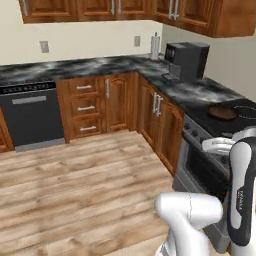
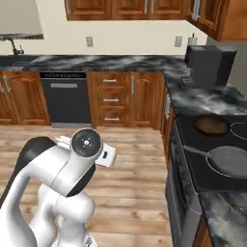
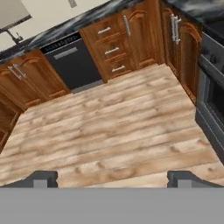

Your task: Place one of the steaks on the plate and the other in the bowl. Then place the bowl in the fridge.

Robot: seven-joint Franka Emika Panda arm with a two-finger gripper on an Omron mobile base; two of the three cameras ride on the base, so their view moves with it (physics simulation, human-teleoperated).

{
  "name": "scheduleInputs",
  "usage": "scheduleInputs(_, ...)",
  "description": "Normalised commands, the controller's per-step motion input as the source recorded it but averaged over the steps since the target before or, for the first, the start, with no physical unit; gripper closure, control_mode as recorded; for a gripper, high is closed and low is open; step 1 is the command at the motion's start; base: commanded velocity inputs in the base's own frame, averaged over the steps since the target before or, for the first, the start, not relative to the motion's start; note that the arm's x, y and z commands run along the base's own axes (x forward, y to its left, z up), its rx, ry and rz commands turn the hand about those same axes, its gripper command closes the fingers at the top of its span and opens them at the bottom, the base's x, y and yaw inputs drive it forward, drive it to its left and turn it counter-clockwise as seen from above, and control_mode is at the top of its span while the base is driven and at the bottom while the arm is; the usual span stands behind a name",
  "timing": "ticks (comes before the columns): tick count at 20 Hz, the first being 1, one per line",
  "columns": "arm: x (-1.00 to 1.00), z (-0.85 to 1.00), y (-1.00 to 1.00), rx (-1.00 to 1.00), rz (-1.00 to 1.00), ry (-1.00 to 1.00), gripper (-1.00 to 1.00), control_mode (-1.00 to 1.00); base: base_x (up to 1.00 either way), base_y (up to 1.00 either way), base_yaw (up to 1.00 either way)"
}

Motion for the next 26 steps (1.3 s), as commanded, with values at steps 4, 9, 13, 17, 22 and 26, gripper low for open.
scheduleInputs(4, 0.0, 0.0, 0.0, 0.0, 0.0, 0.0, -1.0, 1.0, 0.08, 0.0, 1.0)
scheduleInputs(9, 0.0, 0.0, 0.0, 0.0, 0.0, 0.0, -1.0, 1.0, 0.19, 0.0, 0.98)
scheduleInputs(13, 0.0, 0.0, 0.0, 0.0, 0.0, 0.0, -1.0, 1.0, 0.18, 0.0, 0.98)
scheduleInputs(17, 0.0, 0.0, 0.0, 0.0, 0.0, 0.0, -1.0, 1.0, 0.18, 0.0, 0.99)
scheduleInputs(22, 0.0, 0.0, 0.0, 0.0, 0.0, 0.0, -1.0, 1.0, 0.18, 0.0, 0.99)
scheduleInputs(26, 0.0, 0.0, 0.0, 0.0, 0.0, 0.0, -1.0, 1.0, 0.18, 0.0, 1.0)
